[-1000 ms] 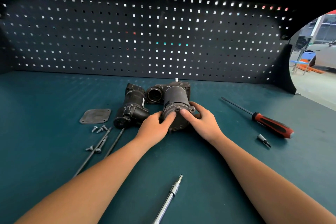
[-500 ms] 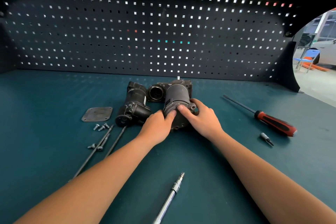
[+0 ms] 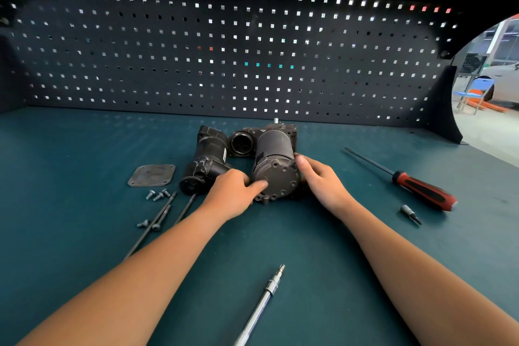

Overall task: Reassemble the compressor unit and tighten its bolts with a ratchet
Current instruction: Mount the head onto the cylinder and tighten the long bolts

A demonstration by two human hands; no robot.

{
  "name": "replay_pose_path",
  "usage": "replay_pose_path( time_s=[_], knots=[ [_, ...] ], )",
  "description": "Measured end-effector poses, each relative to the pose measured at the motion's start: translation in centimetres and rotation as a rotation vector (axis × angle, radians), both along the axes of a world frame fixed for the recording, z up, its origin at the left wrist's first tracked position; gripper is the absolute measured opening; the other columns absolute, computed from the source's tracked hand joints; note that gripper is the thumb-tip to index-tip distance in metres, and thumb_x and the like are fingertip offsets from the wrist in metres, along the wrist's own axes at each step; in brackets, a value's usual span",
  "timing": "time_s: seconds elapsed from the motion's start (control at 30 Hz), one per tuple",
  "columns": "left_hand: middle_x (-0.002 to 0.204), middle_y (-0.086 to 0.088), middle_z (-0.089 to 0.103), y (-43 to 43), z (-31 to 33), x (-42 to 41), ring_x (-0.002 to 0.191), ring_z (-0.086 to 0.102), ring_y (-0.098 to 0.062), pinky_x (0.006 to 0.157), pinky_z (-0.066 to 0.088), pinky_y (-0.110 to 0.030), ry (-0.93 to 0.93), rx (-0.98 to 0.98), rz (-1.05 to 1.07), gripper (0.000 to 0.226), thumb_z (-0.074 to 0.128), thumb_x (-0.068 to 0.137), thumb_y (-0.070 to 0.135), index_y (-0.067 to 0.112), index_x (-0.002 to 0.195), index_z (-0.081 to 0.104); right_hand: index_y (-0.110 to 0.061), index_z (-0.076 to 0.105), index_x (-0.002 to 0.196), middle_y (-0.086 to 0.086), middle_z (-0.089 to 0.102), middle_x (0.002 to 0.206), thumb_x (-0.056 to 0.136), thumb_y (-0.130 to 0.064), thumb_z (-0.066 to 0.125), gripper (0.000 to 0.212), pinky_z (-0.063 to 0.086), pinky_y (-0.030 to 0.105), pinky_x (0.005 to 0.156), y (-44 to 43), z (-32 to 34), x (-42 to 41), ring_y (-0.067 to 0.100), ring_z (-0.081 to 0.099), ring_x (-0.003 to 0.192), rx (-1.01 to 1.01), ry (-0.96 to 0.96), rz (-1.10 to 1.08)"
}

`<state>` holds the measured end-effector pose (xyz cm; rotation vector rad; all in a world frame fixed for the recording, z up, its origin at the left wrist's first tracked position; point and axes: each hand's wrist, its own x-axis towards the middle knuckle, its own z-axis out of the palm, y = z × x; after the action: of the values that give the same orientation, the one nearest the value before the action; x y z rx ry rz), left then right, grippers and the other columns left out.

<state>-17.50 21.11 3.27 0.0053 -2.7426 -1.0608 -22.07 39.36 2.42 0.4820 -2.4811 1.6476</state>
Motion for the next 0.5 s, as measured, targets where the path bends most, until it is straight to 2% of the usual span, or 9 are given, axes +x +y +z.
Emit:
replay_pose_path(
  time_s=[0.13, 0.2, 0.27, 0.33, 0.4, 0.5],
  knots=[
    [0.077, -0.011, 0.069, -0.1, -0.2, 0.0, 0.059, 0.052, -0.012, 0.051, 0.037, -0.020, -0.001, 0.023, -0.025, 0.042, 0.054, 0.090, 0.039, -0.001, 0.080, 0.066, -0.018, 0.057, 0.126, -0.003, 0.061, 0.124, 0.089, -0.051, 0.045, 0.051, 0.039, 0.032, 0.104, -0.4, 0.1, -0.1, 0.012, 0.053, 0.118, 0.011, 0.023, -0.043],
    [0.068, -0.004, 0.064, -0.3, -0.2, 0.0, 0.056, 0.050, -0.008, 0.046, 0.035, -0.012, -0.015, 0.064, -0.040, 0.037, 0.054, 0.091, 0.037, 0.006, 0.073, 0.063, -0.018, 0.058, 0.123, -0.003, 0.061, 0.122, 0.088, -0.052, 0.046, 0.050, 0.040, 0.029, 0.100, -0.6, 0.2, -0.2, 0.012, 0.054, 0.115, 0.014, 0.027, -0.067],
    [0.062, 0.001, 0.060, -0.5, -0.2, -0.1, 0.056, 0.049, -0.009, 0.053, 0.038, -0.014, -0.050, 0.141, -0.064, 0.035, 0.055, 0.090, 0.035, 0.011, 0.067, 0.060, -0.019, 0.059, 0.121, -0.004, 0.062, 0.120, 0.088, -0.052, 0.047, 0.049, 0.040, 0.024, 0.092, -0.7, 0.3, -0.3, 0.012, 0.054, 0.111, 0.015, 0.031, -0.082],
    [0.061, -0.001, 0.059, -0.8, -0.2, -0.2, 0.060, 0.050, -0.013, 0.064, 0.041, -0.023, -0.075, 0.226, -0.073, 0.034, 0.056, 0.090, 0.033, 0.004, 0.073, 0.066, -0.019, 0.059, 0.118, -0.006, 0.061, 0.117, 0.086, -0.053, 0.048, 0.048, 0.038, 0.021, 0.086, -0.8, 0.3, -0.3, 0.010, 0.054, 0.108, 0.022, 0.043, -0.092],
    [0.061, -0.002, 0.059, -1.0, -0.1, -0.2, 0.060, 0.050, -0.014, 0.065, 0.042, -0.024, -0.078, 0.276, -0.061, 0.035, 0.056, 0.091, 0.030, -0.003, 0.087, 0.069, -0.021, 0.058, 0.117, -0.008, 0.059, 0.115, 0.085, -0.054, 0.049, 0.047, 0.035, 0.019, 0.083, -0.9, 0.4, -0.3, 0.008, 0.052, 0.107, 0.039, 0.061, -0.107],
    [0.062, 0.000, 0.059, -1.0, -0.3, -0.4, 0.061, 0.052, -0.013, 0.064, 0.043, -0.024, -0.061, 0.206, -0.061, 0.033, 0.056, 0.091, 0.031, 0.001, 0.090, 0.070, -0.021, 0.055, 0.120, -0.006, 0.059, 0.117, 0.085, -0.055, 0.049, 0.049, 0.035, 0.018, 0.080, -0.8, 0.4, -0.3, 0.007, 0.053, 0.102, 0.061, 0.058, -0.107]
  ],
)
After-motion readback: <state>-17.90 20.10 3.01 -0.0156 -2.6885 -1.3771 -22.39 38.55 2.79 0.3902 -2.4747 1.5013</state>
